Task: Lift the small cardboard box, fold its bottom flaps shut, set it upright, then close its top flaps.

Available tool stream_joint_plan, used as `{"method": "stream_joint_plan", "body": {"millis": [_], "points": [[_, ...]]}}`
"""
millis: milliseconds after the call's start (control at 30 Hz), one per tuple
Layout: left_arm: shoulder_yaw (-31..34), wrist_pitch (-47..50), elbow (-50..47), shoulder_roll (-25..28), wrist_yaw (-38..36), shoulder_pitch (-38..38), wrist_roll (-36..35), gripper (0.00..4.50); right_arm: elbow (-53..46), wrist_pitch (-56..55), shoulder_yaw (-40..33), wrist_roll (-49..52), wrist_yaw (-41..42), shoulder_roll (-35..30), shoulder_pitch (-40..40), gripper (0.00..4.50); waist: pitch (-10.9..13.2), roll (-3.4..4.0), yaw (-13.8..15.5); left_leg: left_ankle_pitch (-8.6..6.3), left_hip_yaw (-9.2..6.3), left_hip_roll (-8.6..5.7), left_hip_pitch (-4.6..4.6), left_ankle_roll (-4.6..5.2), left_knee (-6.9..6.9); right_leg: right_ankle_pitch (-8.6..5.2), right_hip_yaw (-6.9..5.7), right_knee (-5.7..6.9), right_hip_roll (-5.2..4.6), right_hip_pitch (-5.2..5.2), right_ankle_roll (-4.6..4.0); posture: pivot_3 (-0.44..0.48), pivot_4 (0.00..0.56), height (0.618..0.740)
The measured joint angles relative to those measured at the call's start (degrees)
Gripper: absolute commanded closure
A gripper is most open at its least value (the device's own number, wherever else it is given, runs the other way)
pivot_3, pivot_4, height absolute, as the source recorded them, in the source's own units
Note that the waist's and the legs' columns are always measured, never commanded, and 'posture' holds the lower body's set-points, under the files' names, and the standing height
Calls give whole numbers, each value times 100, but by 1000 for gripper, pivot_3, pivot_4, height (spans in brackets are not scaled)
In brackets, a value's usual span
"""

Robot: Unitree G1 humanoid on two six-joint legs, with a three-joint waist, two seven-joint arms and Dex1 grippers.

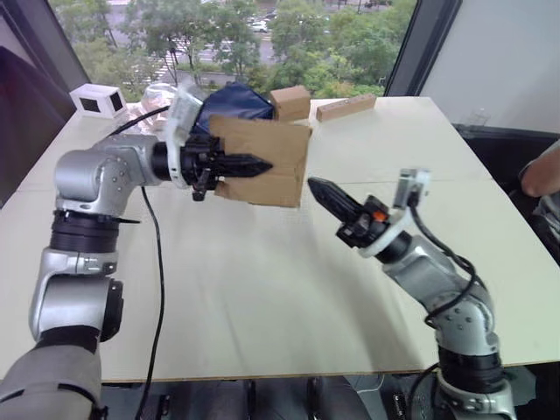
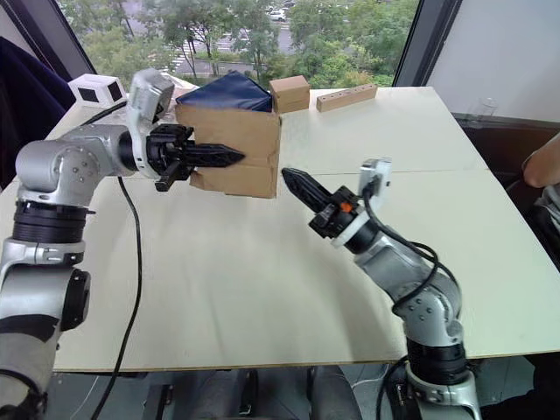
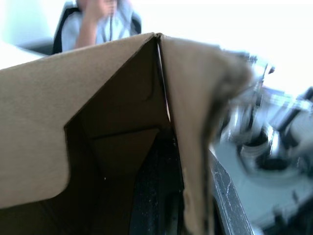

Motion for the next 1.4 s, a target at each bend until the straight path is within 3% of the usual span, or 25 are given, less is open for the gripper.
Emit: {"method": "stream_joint_plan", "body": {"millis": [100,233,333,500,733,833,1200,1233,1300,1400], "points": [[-556,-409,275,190,-132,-456,709,4500,-282,124,-395,285,-105,-423,82,4412,0,0,-18,-1,1,-2,1,1,-1,0,1,1,2,0,0,0,150,740],[-1783,-1157,541,429,-854,-1060,1906,4500,-814,605,-824,255,79,-1861,630,4412,0,0,-8,-3,3,-10,-1,5,-2,-1,1,-5,5,0,-1,0,150,740],[-2393,-1264,675,192,-1031,-1412,2510,4500,-1071,878,-791,-255,443,-2805,998,4412,0,-4,2,-3,3,-16,-3,7,5,-1,2,-8,5,6,0,0,150,740],[-3406,-1152,379,-324,-1166,-1490,3340,4500,-1491,1109,-503,-1006,662,-3675,1117,4412,3,-8,-32,-11,-1,4,-6,22,7,-3,7,-12,28,3,1,0,150,740],[-4192,-469,-254,-531,-1177,-1478,3869,4500,-1996,1290,-31,-1523,521,-3727,1307,4412,2,-6,-3,-19,-3,18,-7,34,31,-5,13,0,40,4,-2,0,150,740],[-4299,-298,-283,-736,-1004,-1460,4087,4500,-2050,1317,54,-1696,400,-3615,1355,4412,2,-6,10,-43,-5,23,-20,75,75,-5,11,2,41,13,-2,0,150,740],[-4640,172,-949,-893,-911,-1128,4492,4500,-2042,1317,342,-2171,314,-3177,1376,4412,-1,-2,1,-46,-4,25,-15,81,80,-4,15,2,40,21,-1,0,150,740],[-4643,247,-963,-915,-926,-1126,4493,3962,-2033,1322,356,-2201,316,-3144,1343,4500,-1,-2,1,-46,-4,24,-15,82,81,-4,15,2,40,21,-1,0,150,740],[-4644,285,-962,-953,-961,-1107,4471,3483,-2025,1335,382,-2223,320,-3111,1250,4500,-1,-2,1,-46,-4,25,-15,81,81,-4,15,3,40,21,-1,0,150,740],[-4646,394,-945,-1094,-963,-1082,4432,2252,-1991,1410,422,-2241,343,-3081,1093,4500,-1,-2,7,-46,-5,25,-15,81,82,-4,14,3,40,21,-1,0,150,740]]}}
